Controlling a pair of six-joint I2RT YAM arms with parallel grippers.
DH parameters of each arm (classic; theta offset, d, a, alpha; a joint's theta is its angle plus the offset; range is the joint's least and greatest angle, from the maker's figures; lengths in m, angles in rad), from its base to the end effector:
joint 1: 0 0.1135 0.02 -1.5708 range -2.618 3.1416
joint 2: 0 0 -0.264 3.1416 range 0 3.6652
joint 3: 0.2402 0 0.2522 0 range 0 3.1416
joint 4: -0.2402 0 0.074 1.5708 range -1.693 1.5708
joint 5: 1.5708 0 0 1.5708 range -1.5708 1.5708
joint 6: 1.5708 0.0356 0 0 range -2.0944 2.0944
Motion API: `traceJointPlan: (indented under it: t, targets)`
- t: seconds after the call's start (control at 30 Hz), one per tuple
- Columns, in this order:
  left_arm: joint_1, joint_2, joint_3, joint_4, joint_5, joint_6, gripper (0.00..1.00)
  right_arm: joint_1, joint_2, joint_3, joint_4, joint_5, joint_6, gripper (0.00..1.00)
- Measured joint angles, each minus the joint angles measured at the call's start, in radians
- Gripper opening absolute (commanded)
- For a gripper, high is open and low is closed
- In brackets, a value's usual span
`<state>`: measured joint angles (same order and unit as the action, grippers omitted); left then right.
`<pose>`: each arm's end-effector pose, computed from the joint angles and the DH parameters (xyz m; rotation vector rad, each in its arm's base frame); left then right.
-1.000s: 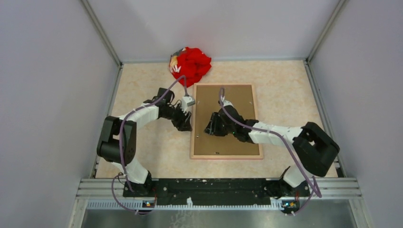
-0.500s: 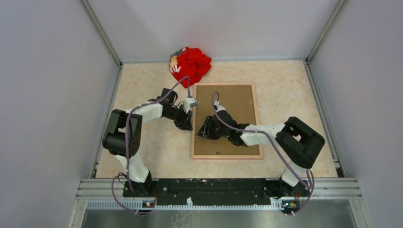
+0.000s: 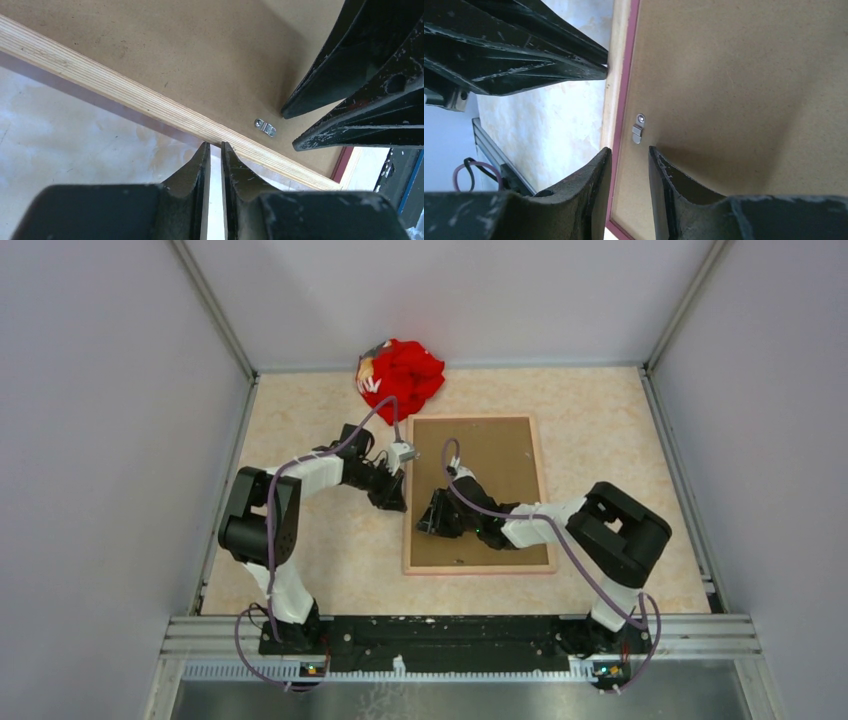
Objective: Put the photo into the frame
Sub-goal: Install the photo frame at the center of the board.
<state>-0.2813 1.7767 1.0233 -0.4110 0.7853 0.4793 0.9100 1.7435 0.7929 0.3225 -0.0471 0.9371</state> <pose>0.3128 -0.1166 0.1570 1.1258 2.2415 -0.9791 0.2106 0.2736 0.1447 0.0038 2.4166 1.0168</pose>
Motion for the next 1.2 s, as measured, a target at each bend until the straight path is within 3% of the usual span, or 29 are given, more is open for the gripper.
traceJointPlan:
  t: [1.2]
  targets:
    - [0.001, 0.0, 0.0, -0.003, -0.012, -0.003, 0.13, 0.001, 0.087, 0.034, 0.098, -0.037, 0.027, 0.28]
